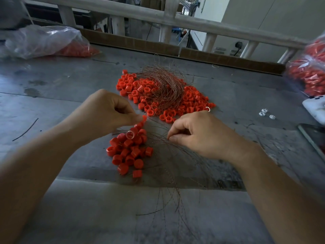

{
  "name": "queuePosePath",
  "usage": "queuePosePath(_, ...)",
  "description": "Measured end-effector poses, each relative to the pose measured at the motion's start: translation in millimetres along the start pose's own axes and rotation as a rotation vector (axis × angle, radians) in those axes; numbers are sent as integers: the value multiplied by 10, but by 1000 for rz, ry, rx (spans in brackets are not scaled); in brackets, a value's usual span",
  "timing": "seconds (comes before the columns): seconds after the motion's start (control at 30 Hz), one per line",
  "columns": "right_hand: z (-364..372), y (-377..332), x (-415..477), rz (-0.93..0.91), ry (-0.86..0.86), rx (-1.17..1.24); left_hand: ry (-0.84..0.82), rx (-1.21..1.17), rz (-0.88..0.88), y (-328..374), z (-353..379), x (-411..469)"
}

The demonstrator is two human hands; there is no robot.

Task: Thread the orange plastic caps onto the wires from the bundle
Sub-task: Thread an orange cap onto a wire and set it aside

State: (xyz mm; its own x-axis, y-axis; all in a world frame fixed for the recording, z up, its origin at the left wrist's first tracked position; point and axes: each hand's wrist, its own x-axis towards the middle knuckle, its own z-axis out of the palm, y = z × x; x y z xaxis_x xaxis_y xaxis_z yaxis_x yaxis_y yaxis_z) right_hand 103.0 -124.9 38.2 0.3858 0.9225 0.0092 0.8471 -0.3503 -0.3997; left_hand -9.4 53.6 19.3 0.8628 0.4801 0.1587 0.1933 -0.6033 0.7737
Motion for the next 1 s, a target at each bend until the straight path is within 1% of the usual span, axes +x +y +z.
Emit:
queuePosePath(0.13,3,4,5,17,-12,-7,174,140,-26,-130,6,89)
queuePosePath(0.3,-4,-1,3,16,47,27,298,223,-18,-191,44,188)
queuePosePath(0.37,-13,-9,2,0,100,28,289,249,-4,-214,60,235)
queuePosePath(0.5,-33,-5,4,-10,190,42,161,265,39,-289,137,323)
queuePosePath(0.63,-26,0,18,-13,202,33,74,249,70,-322,201,364)
queuePosePath(0.73,-21,-4,16,-16,203,26,3,332,72,-372,222,379)
queuePosePath(0.8,-24,-7,15,-17,207,30,29,352,109,-380,223,377)
queuePosePath(0.9,-26,-5,20,-10,213,41,122,314,167,-357,212,377)
queuePosePath(1.0,-17,-6,32,-3,211,32,129,315,161,-369,201,371)
